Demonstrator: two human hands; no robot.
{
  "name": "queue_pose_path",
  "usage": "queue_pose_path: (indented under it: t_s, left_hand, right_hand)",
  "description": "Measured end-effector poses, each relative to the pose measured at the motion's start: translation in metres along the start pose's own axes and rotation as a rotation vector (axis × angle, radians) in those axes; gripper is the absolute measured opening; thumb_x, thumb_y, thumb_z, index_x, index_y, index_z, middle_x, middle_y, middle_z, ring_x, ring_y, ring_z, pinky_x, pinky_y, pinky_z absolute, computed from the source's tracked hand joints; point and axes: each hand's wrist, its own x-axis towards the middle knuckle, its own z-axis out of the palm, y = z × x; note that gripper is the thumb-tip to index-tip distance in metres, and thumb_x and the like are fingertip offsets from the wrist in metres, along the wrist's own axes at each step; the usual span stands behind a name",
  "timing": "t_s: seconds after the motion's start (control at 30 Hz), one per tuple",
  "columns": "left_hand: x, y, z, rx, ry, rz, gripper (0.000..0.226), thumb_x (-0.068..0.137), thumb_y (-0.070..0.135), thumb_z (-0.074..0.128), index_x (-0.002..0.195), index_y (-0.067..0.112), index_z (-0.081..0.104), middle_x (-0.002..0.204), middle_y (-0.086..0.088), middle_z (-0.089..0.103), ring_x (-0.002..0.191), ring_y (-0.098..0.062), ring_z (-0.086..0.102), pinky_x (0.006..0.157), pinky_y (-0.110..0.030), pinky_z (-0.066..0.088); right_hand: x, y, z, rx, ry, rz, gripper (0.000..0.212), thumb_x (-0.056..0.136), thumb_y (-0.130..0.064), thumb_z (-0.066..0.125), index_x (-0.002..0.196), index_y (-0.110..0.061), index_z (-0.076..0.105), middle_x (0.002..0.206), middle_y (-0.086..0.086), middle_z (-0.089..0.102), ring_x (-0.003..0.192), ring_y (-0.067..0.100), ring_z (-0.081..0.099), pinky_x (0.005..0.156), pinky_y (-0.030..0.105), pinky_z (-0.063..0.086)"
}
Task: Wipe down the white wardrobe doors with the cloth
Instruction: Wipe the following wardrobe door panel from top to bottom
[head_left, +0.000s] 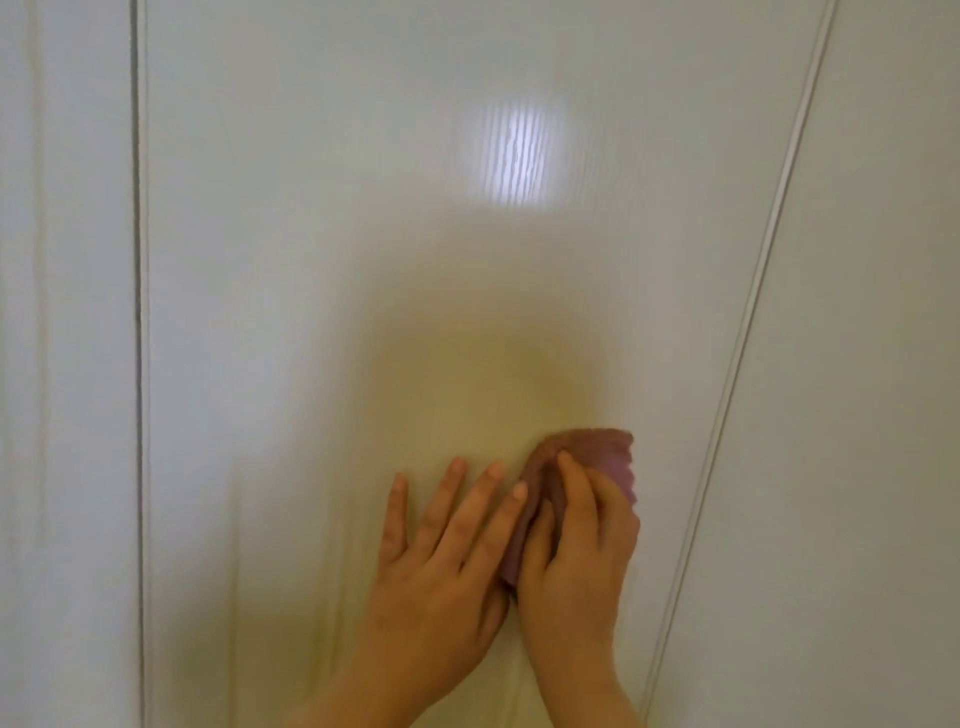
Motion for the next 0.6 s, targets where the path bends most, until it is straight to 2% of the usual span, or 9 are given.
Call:
queue_pose_path:
  t_s: [0.07,0.1,0.2,0.27,0.33,0.4,0.5,0.6]
  left_hand:
    - [-0.008,0.009,0.003,-0.011,0.037,0.030,0.064,0.084,0.030,0.046,0.145,0.020,0.030,0.148,-0.001,0.035,0.142,-0.024,0.025,0.113,-0.054,0.014]
    - [-0.010,0.011,0.004,-0.009,0.043,0.027,0.062,0.084,0.032,0.046,0.144,0.020,0.032,0.149,-0.002,0.035,0.140,-0.025,0.028,0.113,-0.054,0.014]
    - [-0.013,0.009,0.017,0.054,0.046,0.024,0.062,0.086,0.041,0.043,0.141,0.015,0.033,0.148,-0.006,0.031,0.138,-0.028,0.028,0.112,-0.053,0.015]
    - [-0.014,0.011,0.022,0.052,0.014,0.047,0.066,0.085,0.048,0.042,0.142,0.014,0.033,0.149,-0.010,0.029,0.138,-0.032,0.025,0.113,-0.051,0.015]
    - [-0.015,0.010,0.024,0.082,0.000,0.065,0.071,0.085,0.056,0.040,0.143,0.015,0.033,0.151,-0.013,0.030,0.139,-0.035,0.024,0.114,-0.049,0.015]
    - [-0.014,0.006,0.021,0.103,-0.026,0.073,0.073,0.083,0.058,0.039,0.143,0.016,0.034,0.149,-0.014,0.035,0.138,-0.035,0.026,0.113,-0.050,0.015]
    - [-0.009,-0.002,0.013,0.162,-0.040,0.115,0.070,0.082,0.054,0.040,0.140,0.015,0.039,0.141,-0.011,0.048,0.131,-0.031,0.035,0.113,-0.054,0.013]
    - [0.003,-0.007,0.005,0.184,-0.025,0.180,0.064,0.081,0.047,0.042,0.136,0.014,0.049,0.135,-0.008,0.054,0.126,-0.030,0.039,0.112,-0.057,0.012]
  right_hand:
    - [-0.003,0.009,-0.009,0.018,-0.025,-0.081,0.033,0.089,-0.008,0.047,0.117,-0.024,0.055,0.112,-0.011,0.049,0.107,-0.007,0.039,0.096,0.000,0.021]
    - [-0.005,0.016,-0.011,0.001,-0.044,-0.145,0.034,0.090,-0.008,0.045,0.119,-0.020,0.055,0.116,-0.007,0.051,0.112,-0.002,0.040,0.099,0.004,0.023]
    - [-0.005,0.033,-0.013,-0.196,-0.075,-0.353,0.043,0.083,-0.010,0.037,0.122,-0.003,0.054,0.125,0.013,0.050,0.118,0.025,0.042,0.100,0.030,0.029]
    - [0.002,0.040,-0.016,-0.291,-0.094,-0.461,0.045,0.081,-0.007,0.037,0.122,-0.001,0.053,0.125,0.014,0.050,0.116,0.027,0.041,0.101,0.031,0.028]
    - [0.015,0.039,-0.024,-0.344,-0.102,-0.539,0.042,0.081,-0.007,0.040,0.119,0.005,0.056,0.120,0.020,0.057,0.114,0.027,0.041,0.105,0.024,0.023]
    - [0.035,0.036,-0.033,-0.368,-0.113,-0.533,0.042,0.082,-0.009,0.039,0.115,0.008,0.059,0.118,0.023,0.060,0.114,0.028,0.043,0.105,0.019,0.019]
    - [0.058,0.035,-0.041,-0.321,-0.099,-0.357,0.048,0.082,-0.011,0.031,0.117,0.005,0.058,0.125,0.021,0.056,0.120,0.032,0.047,0.104,0.016,0.017]
    - [0.034,0.045,-0.044,-0.269,-0.114,-0.251,0.048,0.078,-0.004,0.032,0.119,0.005,0.057,0.131,0.019,0.051,0.126,0.029,0.041,0.106,0.025,0.021]
